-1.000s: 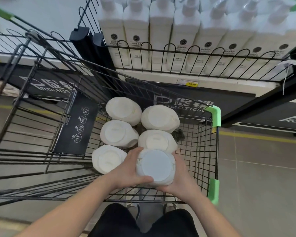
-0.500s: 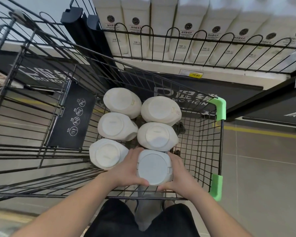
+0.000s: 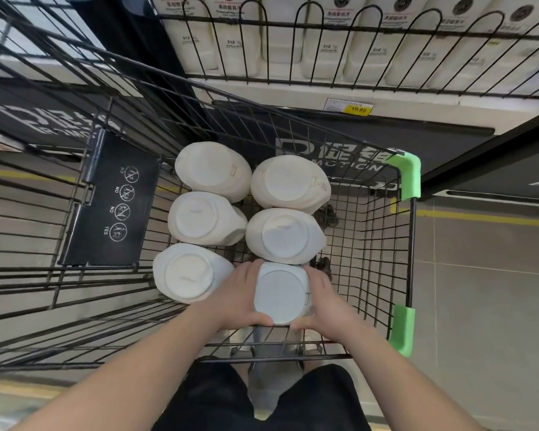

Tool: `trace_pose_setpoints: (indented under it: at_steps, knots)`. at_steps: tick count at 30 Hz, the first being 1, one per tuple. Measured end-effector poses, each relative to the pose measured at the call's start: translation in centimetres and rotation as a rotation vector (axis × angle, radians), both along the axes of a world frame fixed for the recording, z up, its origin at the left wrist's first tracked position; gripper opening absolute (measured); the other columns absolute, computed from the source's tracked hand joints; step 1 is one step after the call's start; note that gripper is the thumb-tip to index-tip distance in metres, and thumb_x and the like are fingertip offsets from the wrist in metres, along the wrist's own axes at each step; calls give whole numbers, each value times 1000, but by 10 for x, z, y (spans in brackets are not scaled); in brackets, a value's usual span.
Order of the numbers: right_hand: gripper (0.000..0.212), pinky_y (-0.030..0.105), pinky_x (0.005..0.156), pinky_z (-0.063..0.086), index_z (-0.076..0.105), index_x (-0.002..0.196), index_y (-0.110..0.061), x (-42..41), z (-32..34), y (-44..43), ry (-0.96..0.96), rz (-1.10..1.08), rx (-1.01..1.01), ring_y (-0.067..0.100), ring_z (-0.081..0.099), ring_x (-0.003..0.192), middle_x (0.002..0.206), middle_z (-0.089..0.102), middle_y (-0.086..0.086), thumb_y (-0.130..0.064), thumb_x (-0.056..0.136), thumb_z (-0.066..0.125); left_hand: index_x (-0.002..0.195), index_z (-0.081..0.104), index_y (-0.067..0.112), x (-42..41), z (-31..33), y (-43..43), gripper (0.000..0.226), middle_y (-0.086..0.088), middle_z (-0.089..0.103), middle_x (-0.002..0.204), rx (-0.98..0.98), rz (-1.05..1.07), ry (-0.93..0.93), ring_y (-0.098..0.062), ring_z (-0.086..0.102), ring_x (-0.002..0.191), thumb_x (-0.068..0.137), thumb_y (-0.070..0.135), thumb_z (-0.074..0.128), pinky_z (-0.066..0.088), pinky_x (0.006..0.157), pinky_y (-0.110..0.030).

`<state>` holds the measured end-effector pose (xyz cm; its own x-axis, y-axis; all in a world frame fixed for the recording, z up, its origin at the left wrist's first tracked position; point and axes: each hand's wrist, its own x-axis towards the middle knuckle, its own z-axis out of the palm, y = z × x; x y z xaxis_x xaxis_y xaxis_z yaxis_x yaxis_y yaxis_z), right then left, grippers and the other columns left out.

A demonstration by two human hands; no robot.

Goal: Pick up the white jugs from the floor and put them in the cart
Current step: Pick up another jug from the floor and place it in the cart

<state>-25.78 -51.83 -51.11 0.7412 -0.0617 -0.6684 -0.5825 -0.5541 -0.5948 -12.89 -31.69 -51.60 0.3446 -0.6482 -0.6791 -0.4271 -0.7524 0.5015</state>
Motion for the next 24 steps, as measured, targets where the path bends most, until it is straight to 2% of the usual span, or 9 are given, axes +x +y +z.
trace_pose_setpoints:
  at_steps: [3, 7, 13, 15, 17, 20, 24]
  knots:
    - [123, 41, 115, 43, 13, 164, -26, 3, -4, 1, 22, -3, 7, 22, 40, 146, 165, 19, -1, -34, 73, 95, 164, -5, 10, -1, -9, -2, 133, -13, 9, 170, 90, -62, -74, -30, 12, 157, 77, 67, 77, 14, 129, -43]
    - [122, 39, 110, 46, 18, 162, -24, 6, -11, 2, 51, 3, -26, 23, 45, 142, 162, 21, 1, -40, 69, 96, 163, -14, 10, -1, -12, -8, 136, -13, -5, 173, 194, -115, -126, -32, 1, 160, 78, 73, 71, 6, 129, -51]
    - [128, 43, 110, 48, 17, 162, -26, 10, -12, 4, 73, -3, -49, 24, 44, 142, 161, 23, 2, -48, 64, 97, 164, -12, 9, -2, -9, -12, 140, -12, -1, 173, 209, -78, -164, -31, 6, 160, 75, 71, 76, 9, 128, -50]
    - [123, 43, 112, 47, 17, 163, -28, 6, -7, 5, 59, -33, -44, 23, 44, 142, 161, 26, 1, -49, 69, 93, 164, -10, 10, -5, -5, -12, 138, -10, 0, 173, 172, -44, -167, -29, 7, 160, 75, 69, 78, 11, 128, -48]
    - [109, 40, 114, 45, 18, 165, -26, 4, 1, 3, 5, -50, -85, 22, 44, 144, 165, 30, 0, -43, 82, 85, 165, -5, 13, -4, -1, -9, 131, -8, 2, 173, 119, -10, -165, -27, 6, 160, 78, 68, 75, 11, 129, -46]
    - [91, 37, 121, 38, 20, 166, -22, 5, 25, -3, -80, -51, -157, 20, 38, 151, 168, 32, -1, -45, 96, 72, 165, 5, 16, 3, 19, -8, 106, -6, 10, 172, -32, 65, -140, -23, 12, 159, 92, 63, 65, 14, 129, -41]
    - [86, 31, 120, 36, 27, 165, -26, 13, 78, -18, -266, -197, -148, 11, 39, 150, 164, 39, -7, -49, 95, 72, 163, 17, 20, 20, 81, -32, 92, -1, 24, 166, -265, 141, -174, -20, 26, 154, 95, 58, 65, 24, 126, -42]
